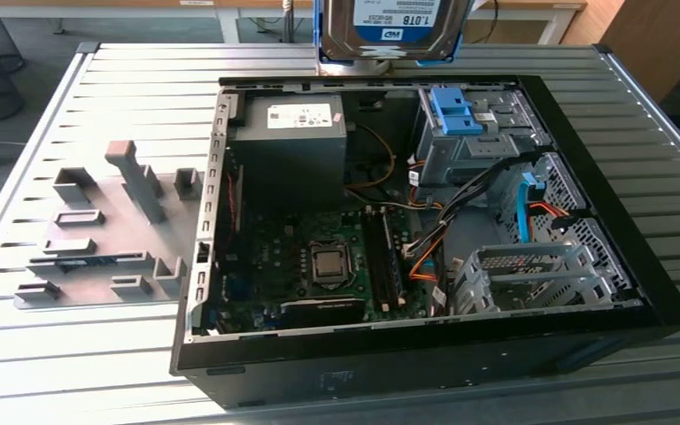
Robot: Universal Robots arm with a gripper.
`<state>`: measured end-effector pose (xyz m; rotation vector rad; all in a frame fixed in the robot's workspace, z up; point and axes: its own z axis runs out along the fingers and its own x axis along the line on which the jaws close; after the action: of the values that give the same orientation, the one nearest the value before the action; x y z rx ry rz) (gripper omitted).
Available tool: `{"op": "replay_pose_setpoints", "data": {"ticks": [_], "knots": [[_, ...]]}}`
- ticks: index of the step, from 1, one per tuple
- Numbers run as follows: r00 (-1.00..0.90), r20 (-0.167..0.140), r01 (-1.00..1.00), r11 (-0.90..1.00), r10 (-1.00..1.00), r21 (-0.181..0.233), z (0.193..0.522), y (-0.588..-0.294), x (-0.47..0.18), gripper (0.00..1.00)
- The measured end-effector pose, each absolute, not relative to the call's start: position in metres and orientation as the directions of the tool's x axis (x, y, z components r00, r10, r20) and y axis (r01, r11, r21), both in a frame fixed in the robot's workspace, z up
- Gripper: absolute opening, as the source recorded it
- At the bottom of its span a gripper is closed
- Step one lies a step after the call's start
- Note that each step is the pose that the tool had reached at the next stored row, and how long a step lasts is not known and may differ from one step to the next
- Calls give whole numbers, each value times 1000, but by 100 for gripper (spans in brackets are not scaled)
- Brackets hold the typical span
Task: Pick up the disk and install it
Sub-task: 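Insert the disk into the insertion slot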
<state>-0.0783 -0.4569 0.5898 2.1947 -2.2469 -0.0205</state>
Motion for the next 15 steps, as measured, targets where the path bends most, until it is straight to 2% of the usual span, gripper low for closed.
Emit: {"op": "replay_pose_setpoints", "data": {"ticks": [9, 15], "knots": [[-24, -9, -1000, 24, -1000, 10, 590, -458, -78, 37], [-24, -9, -1000, 24, -1000, 9, 583, -481, -78, 37]]}}
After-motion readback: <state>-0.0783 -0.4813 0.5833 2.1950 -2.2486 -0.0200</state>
